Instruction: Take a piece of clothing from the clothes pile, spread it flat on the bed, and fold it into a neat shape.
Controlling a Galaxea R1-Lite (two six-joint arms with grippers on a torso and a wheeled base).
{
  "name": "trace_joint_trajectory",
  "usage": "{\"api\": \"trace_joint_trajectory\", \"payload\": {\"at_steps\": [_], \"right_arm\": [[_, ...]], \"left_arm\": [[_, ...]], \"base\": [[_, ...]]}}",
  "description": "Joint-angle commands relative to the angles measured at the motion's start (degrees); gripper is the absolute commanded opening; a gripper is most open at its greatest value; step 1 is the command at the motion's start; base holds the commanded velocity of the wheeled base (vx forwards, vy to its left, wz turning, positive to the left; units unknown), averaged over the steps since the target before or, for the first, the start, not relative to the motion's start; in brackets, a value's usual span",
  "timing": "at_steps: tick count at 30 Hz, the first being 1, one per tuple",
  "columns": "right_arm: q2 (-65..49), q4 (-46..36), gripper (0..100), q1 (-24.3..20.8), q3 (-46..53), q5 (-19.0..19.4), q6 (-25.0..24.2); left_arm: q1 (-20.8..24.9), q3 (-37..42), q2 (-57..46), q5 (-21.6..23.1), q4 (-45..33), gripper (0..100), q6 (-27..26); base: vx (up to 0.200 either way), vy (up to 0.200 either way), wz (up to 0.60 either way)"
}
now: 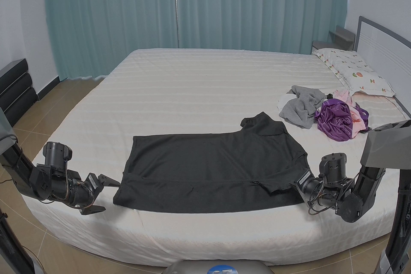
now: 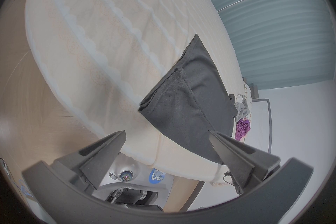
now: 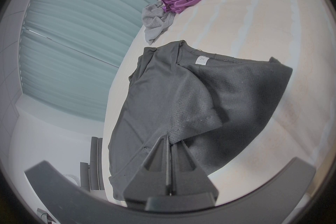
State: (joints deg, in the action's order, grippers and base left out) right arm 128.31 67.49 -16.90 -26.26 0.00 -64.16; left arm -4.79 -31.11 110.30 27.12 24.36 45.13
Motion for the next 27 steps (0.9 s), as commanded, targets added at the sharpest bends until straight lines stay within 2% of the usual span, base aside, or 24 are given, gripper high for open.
{"api": "trace_joint_trajectory", "payload": {"at_steps": [1, 12, 18, 23, 24, 27], "right_arm": [[-3.24, 0.01, 0, -0.15, 1.56, 0.0, 0.0], [-8.25, -0.08, 0, -1.12, 5.52, 0.0, 0.09], [-7.19, -0.08, 0, -1.03, 6.75, 0.0, 0.26], [-4.82, -0.25, 0, -2.18, 8.94, 0.0, 2.81], [-4.2, -0.51, 100, -2.35, 9.03, 0.0, 3.43], [-3.15, -0.87, 100, -2.18, 8.68, 0.0, 4.31]], "left_arm": [[-0.04, 0.0, -0.09, -0.05, -0.01, 100, 0.05], [-0.04, 0.0, -0.17, -0.05, -0.01, 100, 0.05], [-0.04, -0.09, -0.09, -0.05, -0.01, 100, 0.05], [-0.04, -0.09, -0.17, -0.05, -0.01, 100, 0.05], [-0.04, -0.09, -0.17, -0.05, -0.01, 100, 0.05], [-0.04, -0.09, -0.17, -0.05, -0.01, 100, 0.05]], "base": [[0.0, 0.0, 0.0], [0.0, 0.0, 0.0], [0.0, 0.0, 0.0], [0.0, 0.0, 0.0], [0.0, 0.0, 0.0], [0.0, 0.0, 0.0]]}}
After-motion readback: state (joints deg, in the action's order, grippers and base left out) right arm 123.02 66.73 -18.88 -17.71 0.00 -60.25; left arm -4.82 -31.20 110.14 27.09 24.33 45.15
